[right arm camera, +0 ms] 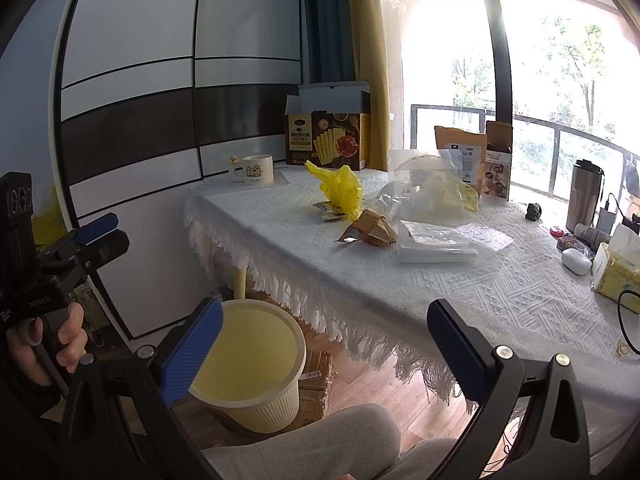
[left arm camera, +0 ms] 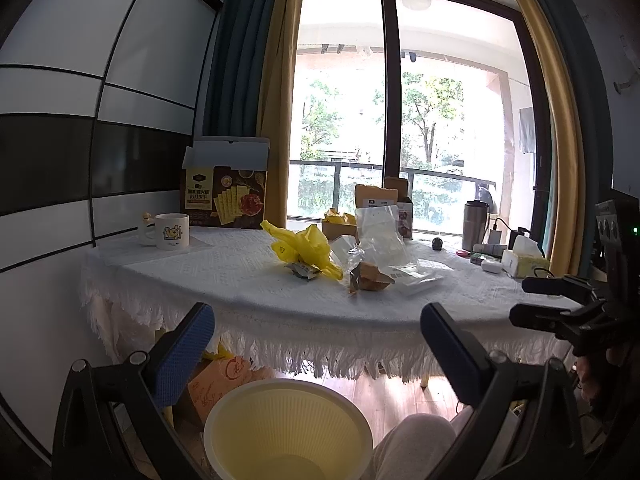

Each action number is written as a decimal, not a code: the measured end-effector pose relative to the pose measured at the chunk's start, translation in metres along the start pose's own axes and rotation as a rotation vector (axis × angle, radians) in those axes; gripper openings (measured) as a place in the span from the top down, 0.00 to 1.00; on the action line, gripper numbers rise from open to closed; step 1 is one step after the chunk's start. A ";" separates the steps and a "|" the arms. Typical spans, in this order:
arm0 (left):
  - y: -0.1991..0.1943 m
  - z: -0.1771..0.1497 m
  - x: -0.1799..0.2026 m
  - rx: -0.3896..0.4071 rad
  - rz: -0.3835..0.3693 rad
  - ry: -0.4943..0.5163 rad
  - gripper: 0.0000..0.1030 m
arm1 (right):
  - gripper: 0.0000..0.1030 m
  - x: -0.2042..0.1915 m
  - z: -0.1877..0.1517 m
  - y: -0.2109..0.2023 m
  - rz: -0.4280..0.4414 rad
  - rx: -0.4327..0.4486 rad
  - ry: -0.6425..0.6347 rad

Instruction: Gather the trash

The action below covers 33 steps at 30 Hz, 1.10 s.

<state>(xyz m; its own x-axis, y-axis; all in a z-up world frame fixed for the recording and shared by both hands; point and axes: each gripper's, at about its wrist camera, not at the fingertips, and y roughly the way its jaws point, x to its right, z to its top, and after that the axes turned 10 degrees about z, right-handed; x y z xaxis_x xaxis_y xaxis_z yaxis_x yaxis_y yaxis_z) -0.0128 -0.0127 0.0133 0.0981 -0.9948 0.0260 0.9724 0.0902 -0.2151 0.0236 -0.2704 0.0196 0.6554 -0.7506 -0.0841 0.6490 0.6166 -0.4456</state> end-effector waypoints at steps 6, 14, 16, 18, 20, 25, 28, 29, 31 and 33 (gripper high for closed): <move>0.000 0.001 -0.003 -0.001 0.004 -0.002 0.00 | 0.01 0.001 0.002 0.001 0.004 -0.003 -0.001; 0.017 0.008 0.002 -0.017 0.035 0.018 0.00 | 0.01 0.008 0.008 0.007 0.004 -0.017 -0.007; 0.030 0.010 0.006 -0.040 0.053 0.041 0.00 | 0.01 0.015 0.012 0.009 -0.006 -0.019 -0.006; 0.046 0.013 0.011 -0.069 0.065 0.061 0.00 | 0.01 0.025 0.016 0.009 -0.017 -0.023 0.003; 0.063 0.014 0.017 -0.097 0.068 0.073 0.00 | 0.01 0.038 0.019 0.012 -0.030 -0.032 0.018; 0.110 0.016 0.034 -0.157 0.056 0.095 0.00 | 0.01 0.073 0.025 0.023 -0.071 -0.060 0.045; 0.146 0.017 0.043 -0.222 0.017 0.080 0.00 | 0.01 0.095 0.028 0.033 -0.090 -0.073 0.068; 0.159 0.018 0.046 -0.247 -0.007 0.068 0.00 | 0.01 0.100 0.029 0.035 -0.093 -0.076 0.072; 0.183 0.018 0.050 -0.288 -0.052 0.033 0.00 | 0.01 0.114 0.031 0.042 -0.102 -0.084 0.076; 0.204 0.020 0.054 -0.310 -0.093 -0.003 0.00 | 0.01 0.125 0.034 0.048 -0.111 -0.095 0.078</move>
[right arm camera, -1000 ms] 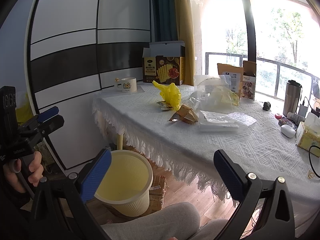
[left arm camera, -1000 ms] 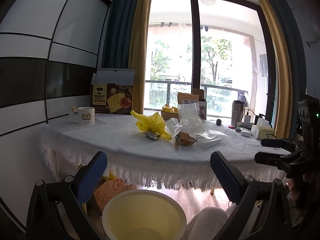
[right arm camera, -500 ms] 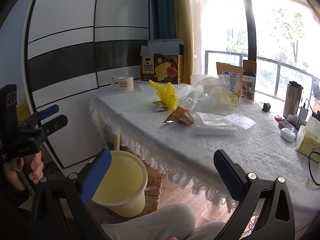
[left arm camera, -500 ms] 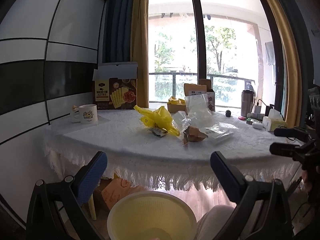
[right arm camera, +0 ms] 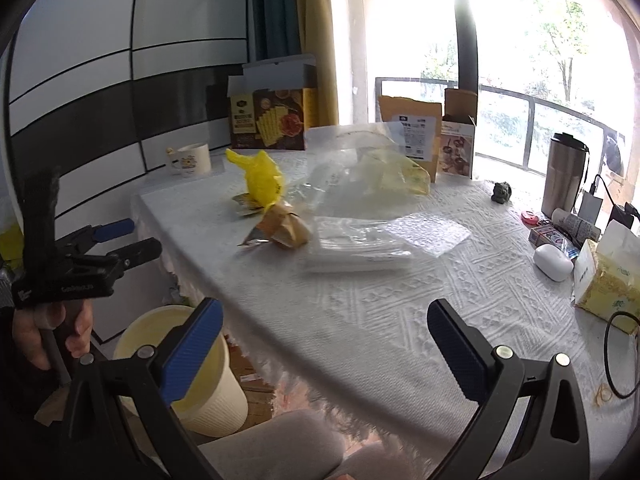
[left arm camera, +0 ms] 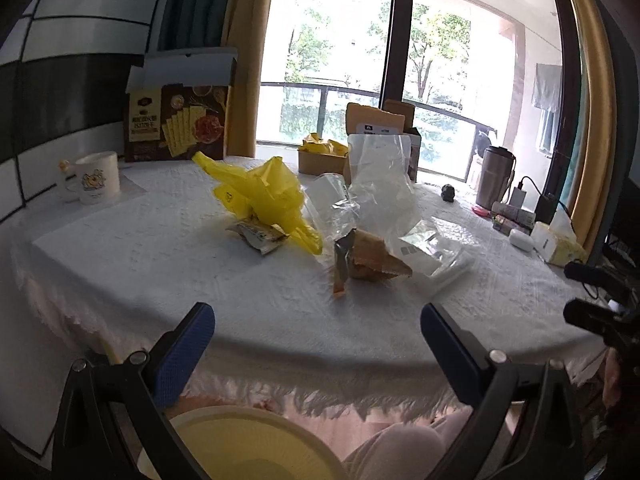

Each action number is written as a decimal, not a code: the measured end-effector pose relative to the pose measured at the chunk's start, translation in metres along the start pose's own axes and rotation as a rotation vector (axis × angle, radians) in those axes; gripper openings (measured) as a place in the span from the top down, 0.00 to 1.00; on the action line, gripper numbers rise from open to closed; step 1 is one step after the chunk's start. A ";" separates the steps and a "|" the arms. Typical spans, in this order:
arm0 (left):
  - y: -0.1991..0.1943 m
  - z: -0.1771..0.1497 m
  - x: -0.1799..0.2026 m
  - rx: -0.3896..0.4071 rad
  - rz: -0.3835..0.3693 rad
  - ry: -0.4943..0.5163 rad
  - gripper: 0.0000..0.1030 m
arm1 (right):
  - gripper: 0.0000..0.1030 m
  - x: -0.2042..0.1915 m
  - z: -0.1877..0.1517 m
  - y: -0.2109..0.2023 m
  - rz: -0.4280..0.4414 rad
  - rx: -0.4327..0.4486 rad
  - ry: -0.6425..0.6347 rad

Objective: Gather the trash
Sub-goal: 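Reach the left tool to the brown paper wrapper and close on it, then carry the wrapper with the left tool over the wastebasket and release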

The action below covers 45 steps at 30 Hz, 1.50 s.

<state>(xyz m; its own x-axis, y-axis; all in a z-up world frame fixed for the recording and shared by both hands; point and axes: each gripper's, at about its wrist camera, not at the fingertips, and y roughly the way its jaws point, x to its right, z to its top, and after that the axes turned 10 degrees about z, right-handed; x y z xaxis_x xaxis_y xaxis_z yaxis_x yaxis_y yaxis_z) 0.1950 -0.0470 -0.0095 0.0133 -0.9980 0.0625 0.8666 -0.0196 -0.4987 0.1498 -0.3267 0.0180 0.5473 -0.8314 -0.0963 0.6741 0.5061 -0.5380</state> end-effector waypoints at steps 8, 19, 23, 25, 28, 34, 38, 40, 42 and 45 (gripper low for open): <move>0.075 0.030 0.031 -0.056 -0.017 0.013 0.00 | 0.01 0.056 0.027 0.039 -0.039 -0.042 0.051; 0.145 0.049 0.049 -0.161 0.002 0.034 0.15 | 0.01 0.127 0.064 0.124 -0.050 -0.171 0.146; 0.149 0.048 0.049 -0.183 -0.013 0.033 0.20 | 0.01 0.145 0.077 0.146 -0.066 -0.201 0.153; 0.152 0.045 0.052 -0.210 -0.030 0.042 0.25 | 0.01 0.154 0.080 0.157 -0.064 -0.214 0.162; 0.153 0.040 0.052 -0.233 -0.058 0.018 0.29 | 0.01 0.164 0.080 0.170 -0.033 -0.235 0.187; 0.150 0.036 0.060 -0.218 -0.099 0.027 0.51 | 0.18 0.163 0.078 0.187 0.001 -0.306 0.186; 0.145 0.035 0.066 -0.203 -0.101 0.060 0.57 | 0.31 0.160 0.078 0.189 -0.017 -0.316 0.172; 0.143 0.035 0.067 -0.200 -0.103 0.063 0.60 | 0.46 0.160 0.077 0.187 -0.029 -0.315 0.163; 0.139 0.035 0.066 -0.192 -0.102 0.061 0.61 | 0.63 0.160 0.076 0.185 -0.036 -0.317 0.155; 0.129 0.033 0.063 -0.173 -0.092 0.054 0.64 | 0.82 0.158 0.076 0.180 -0.037 -0.305 0.143</move>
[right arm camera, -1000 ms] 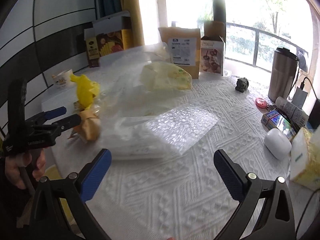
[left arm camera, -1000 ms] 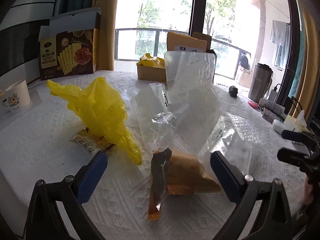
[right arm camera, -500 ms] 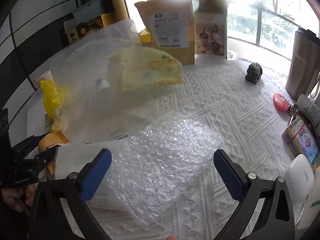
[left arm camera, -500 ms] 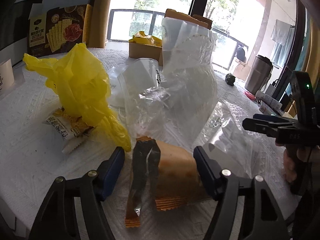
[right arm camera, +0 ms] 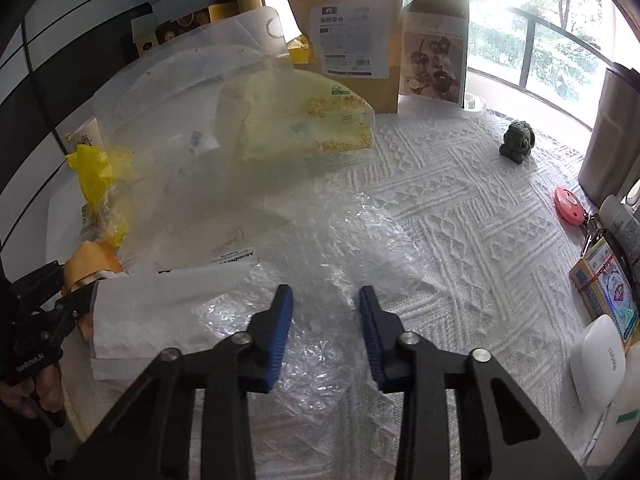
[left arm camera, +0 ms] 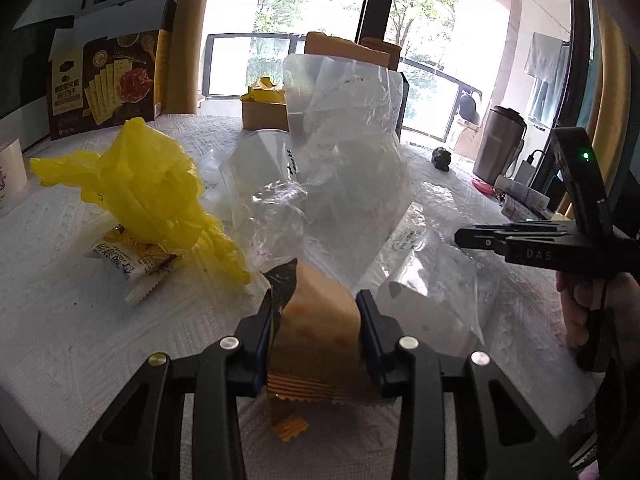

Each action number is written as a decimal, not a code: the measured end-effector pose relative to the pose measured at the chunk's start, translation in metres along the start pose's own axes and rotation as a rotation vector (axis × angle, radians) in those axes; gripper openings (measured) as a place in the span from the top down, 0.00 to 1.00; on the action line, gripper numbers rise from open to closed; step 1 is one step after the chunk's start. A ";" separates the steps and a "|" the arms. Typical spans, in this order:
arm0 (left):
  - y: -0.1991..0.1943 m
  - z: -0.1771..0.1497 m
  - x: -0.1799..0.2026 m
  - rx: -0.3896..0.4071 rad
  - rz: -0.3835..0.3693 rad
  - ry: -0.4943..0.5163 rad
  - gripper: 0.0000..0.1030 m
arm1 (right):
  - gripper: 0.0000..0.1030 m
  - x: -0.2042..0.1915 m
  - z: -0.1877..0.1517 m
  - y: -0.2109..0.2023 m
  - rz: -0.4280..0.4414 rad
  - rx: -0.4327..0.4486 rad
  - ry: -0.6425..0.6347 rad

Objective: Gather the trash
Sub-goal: 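Carry the wrapper with the left tool over the wastebasket and release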

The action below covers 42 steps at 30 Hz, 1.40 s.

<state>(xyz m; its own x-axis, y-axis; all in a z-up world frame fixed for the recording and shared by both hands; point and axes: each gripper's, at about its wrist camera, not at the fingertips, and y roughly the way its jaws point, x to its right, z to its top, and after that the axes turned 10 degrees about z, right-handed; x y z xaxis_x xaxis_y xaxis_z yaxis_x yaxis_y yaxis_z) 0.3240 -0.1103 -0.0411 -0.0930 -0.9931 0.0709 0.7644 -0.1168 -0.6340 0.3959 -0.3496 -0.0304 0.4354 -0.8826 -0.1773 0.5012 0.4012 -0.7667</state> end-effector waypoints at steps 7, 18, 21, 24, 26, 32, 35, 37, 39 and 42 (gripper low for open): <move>-0.040 -0.003 -0.012 0.083 0.018 -0.023 0.66 | 0.86 -0.014 -0.013 -0.044 -0.059 0.120 -0.028; -0.113 -0.015 -0.021 0.208 0.025 -0.030 0.66 | 0.87 -0.067 -0.047 -0.134 -0.085 0.287 -0.106; -0.130 -0.025 -0.023 0.228 0.022 -0.032 0.66 | 0.87 -0.087 -0.060 -0.149 -0.072 0.304 -0.128; -0.147 -0.038 -0.027 0.249 0.022 -0.035 0.66 | 0.87 -0.107 -0.070 -0.157 -0.066 0.315 -0.157; -0.158 -0.046 -0.030 0.260 0.026 -0.040 0.66 | 0.87 -0.119 -0.078 -0.161 -0.057 0.322 -0.170; -0.179 -0.071 -0.042 0.271 0.039 -0.055 0.66 | 0.87 -0.152 -0.096 -0.167 -0.029 0.333 -0.209; -0.183 -0.085 -0.051 0.262 0.049 -0.065 0.66 | 0.87 -0.166 -0.105 -0.168 -0.011 0.334 -0.224; -0.183 -0.095 -0.058 0.243 0.060 -0.070 0.66 | 0.87 -0.174 -0.111 -0.167 0.002 0.338 -0.231; -0.183 -0.105 -0.065 0.219 0.072 -0.073 0.66 | 0.87 -0.185 -0.117 -0.164 0.025 0.336 -0.238; -0.184 -0.121 -0.074 0.188 0.090 -0.080 0.66 | 0.87 -0.197 -0.124 -0.156 0.052 0.327 -0.243</move>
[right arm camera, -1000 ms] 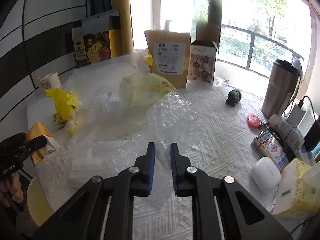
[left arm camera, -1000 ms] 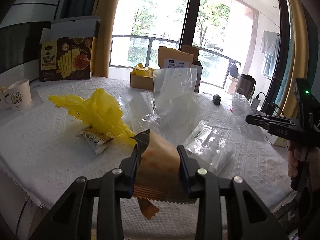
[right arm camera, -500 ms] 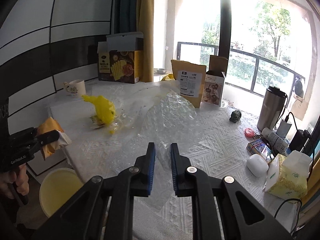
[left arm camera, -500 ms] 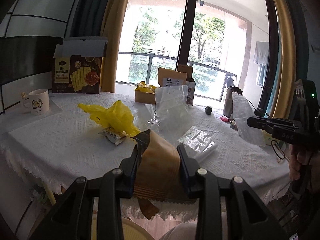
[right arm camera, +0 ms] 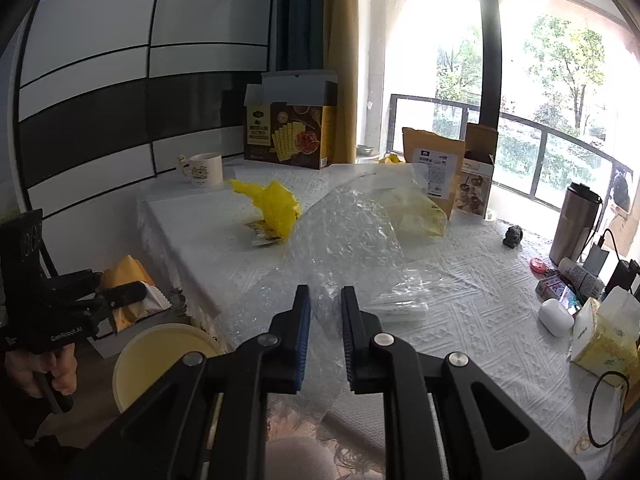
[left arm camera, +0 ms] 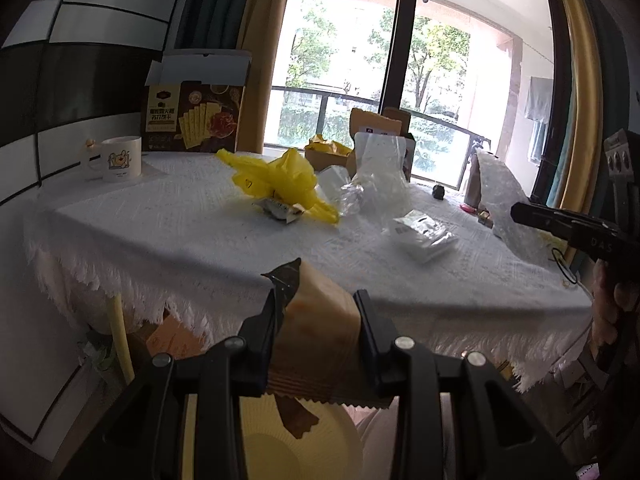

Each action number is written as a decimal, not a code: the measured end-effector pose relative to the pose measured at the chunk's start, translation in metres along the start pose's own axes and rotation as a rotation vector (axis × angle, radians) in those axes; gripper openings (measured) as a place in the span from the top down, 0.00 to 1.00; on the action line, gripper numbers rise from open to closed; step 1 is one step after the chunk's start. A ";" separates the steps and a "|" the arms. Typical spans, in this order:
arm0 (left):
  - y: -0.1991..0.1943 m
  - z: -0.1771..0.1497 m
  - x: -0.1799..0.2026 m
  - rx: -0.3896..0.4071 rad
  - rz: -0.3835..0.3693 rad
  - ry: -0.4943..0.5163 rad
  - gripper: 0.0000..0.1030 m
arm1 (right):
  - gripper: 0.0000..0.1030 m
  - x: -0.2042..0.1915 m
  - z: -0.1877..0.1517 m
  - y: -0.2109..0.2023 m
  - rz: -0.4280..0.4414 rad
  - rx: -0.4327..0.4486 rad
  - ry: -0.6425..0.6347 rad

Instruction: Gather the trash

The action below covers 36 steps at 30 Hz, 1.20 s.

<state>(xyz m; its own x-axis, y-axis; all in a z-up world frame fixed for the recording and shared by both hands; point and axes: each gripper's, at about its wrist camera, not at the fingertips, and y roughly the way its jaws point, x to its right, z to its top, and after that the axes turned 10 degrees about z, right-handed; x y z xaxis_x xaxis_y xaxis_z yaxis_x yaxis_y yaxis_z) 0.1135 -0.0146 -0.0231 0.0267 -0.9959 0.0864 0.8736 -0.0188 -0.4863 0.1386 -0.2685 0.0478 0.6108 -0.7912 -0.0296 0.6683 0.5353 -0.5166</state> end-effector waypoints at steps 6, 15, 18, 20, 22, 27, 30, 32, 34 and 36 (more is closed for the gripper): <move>0.000 -0.031 -0.020 -0.070 0.028 -0.017 0.66 | 0.86 -0.028 -0.016 0.014 0.064 -0.029 -0.010; 0.014 -0.066 -0.042 -0.183 0.054 -0.086 0.62 | 0.86 -0.061 -0.034 0.036 0.150 -0.080 -0.043; 0.021 -0.073 -0.046 -0.220 0.078 -0.097 0.59 | 0.86 -0.071 -0.037 0.045 0.173 -0.102 -0.077; 0.024 -0.077 -0.050 -0.239 0.090 -0.109 0.53 | 0.86 -0.078 -0.037 0.052 0.189 -0.113 -0.095; 0.027 -0.079 -0.055 -0.252 0.097 -0.126 0.39 | 0.86 -0.083 -0.037 0.058 0.202 -0.121 -0.098; 0.027 -0.082 -0.069 -0.256 0.110 -0.160 0.35 | 0.86 -0.094 -0.042 0.076 0.237 -0.153 -0.107; 0.024 -0.082 -0.081 -0.253 0.123 -0.180 0.35 | 0.86 -0.101 -0.047 0.086 0.260 -0.177 -0.118; 0.022 -0.082 -0.089 -0.249 0.139 -0.190 0.34 | 0.86 -0.109 -0.051 0.094 0.279 -0.198 -0.131; 0.019 -0.081 -0.097 -0.244 0.155 -0.198 0.33 | 0.86 -0.117 -0.055 0.104 0.297 -0.218 -0.145; 0.016 -0.080 -0.106 -0.234 0.174 -0.203 0.32 | 0.86 -0.125 -0.059 0.113 0.315 -0.236 -0.155</move>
<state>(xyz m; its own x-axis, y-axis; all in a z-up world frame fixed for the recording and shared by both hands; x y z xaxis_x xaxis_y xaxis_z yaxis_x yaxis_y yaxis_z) 0.0857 0.0838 -0.1093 0.2819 -0.9485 0.1447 0.7129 0.1061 -0.6932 0.1125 -0.1267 -0.0573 0.8383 -0.5364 -0.0978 0.3343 0.6472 -0.6851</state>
